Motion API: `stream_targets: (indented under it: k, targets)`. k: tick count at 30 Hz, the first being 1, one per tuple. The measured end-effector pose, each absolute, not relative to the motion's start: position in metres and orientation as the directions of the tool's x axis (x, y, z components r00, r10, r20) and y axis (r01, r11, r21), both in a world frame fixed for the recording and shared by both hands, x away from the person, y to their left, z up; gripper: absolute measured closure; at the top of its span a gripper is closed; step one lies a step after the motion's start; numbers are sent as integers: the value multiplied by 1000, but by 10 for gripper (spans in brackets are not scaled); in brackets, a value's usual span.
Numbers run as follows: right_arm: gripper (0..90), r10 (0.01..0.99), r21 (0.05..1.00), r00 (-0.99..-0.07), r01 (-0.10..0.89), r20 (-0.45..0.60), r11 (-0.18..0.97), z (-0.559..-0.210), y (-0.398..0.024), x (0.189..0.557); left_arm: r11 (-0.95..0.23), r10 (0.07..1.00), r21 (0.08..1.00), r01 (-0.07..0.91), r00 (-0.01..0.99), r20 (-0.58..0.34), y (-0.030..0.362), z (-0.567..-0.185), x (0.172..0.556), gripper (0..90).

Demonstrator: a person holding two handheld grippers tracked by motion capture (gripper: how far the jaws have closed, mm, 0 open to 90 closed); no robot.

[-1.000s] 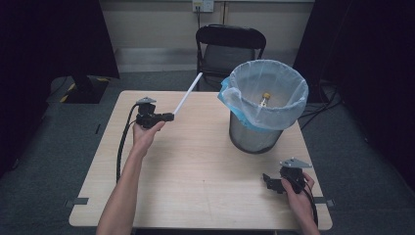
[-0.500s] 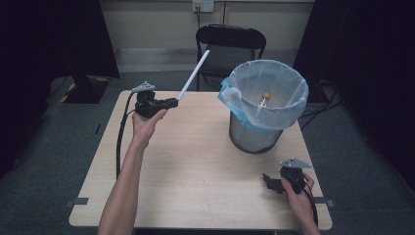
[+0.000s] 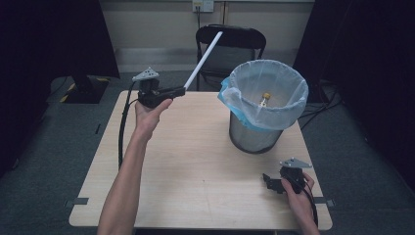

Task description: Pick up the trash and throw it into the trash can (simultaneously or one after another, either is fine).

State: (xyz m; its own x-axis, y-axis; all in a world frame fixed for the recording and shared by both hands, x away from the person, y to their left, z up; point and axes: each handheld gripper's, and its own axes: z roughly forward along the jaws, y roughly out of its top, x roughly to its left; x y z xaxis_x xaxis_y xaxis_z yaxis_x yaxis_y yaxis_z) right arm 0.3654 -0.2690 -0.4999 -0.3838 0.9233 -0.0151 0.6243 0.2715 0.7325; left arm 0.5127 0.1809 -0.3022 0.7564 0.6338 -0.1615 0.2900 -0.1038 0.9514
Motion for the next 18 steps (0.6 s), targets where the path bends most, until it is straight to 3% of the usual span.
stream_targets:
  k: [12,18]
  targets:
    - [120,923,732,-384,624,-15,272,-500,-269,365,-114,540,977,183,836,-93,145,-262,499,804]
    - [120,923,732,-384,624,-15,272,-500,-269,365,-111,515,978,177,852,-96,131,-255,498,803]
